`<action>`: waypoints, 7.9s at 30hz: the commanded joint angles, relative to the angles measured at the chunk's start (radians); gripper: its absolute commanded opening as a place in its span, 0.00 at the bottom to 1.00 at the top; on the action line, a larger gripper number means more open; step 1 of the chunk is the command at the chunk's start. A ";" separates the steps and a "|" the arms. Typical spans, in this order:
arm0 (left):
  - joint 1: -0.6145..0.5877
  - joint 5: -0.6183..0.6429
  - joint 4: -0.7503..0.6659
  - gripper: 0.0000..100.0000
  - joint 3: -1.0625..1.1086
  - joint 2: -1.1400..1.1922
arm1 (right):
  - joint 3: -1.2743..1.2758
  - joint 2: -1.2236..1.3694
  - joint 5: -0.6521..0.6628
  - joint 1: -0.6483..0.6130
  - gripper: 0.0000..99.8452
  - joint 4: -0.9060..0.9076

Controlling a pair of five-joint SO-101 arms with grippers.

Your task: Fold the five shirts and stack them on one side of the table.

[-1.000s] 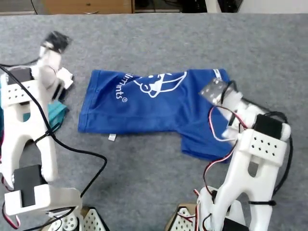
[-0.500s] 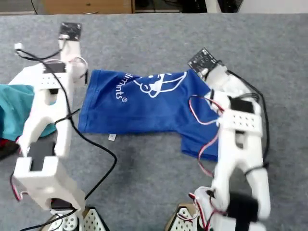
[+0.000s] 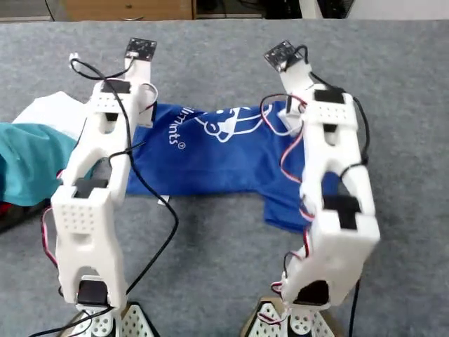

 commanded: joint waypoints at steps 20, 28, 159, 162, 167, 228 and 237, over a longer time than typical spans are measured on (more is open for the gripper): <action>-0.083 -0.071 0.476 0.02 -1.140 0.674 | -0.780 0.443 -0.003 0.200 0.00 0.425; -0.092 -0.066 0.516 0.02 -1.295 0.665 | -0.880 0.438 -0.003 0.163 0.00 0.560; 0.187 -0.107 0.667 0.12 0.178 -0.550 | 0.331 -1.059 -0.066 0.242 0.00 0.718; 0.310 -0.107 0.667 0.14 0.173 -0.549 | 0.335 -1.233 -0.064 0.248 0.00 0.726; 0.516 -0.109 0.571 0.14 0.196 -0.510 | 0.332 -1.440 -0.064 0.248 0.00 0.732; 0.988 -0.051 0.434 0.02 -0.555 0.334 | 0.315 -1.707 -0.064 0.246 0.00 0.761; 0.982 -0.048 0.529 0.02 -0.772 0.338 | 0.315 -1.699 -0.064 0.246 0.00 0.761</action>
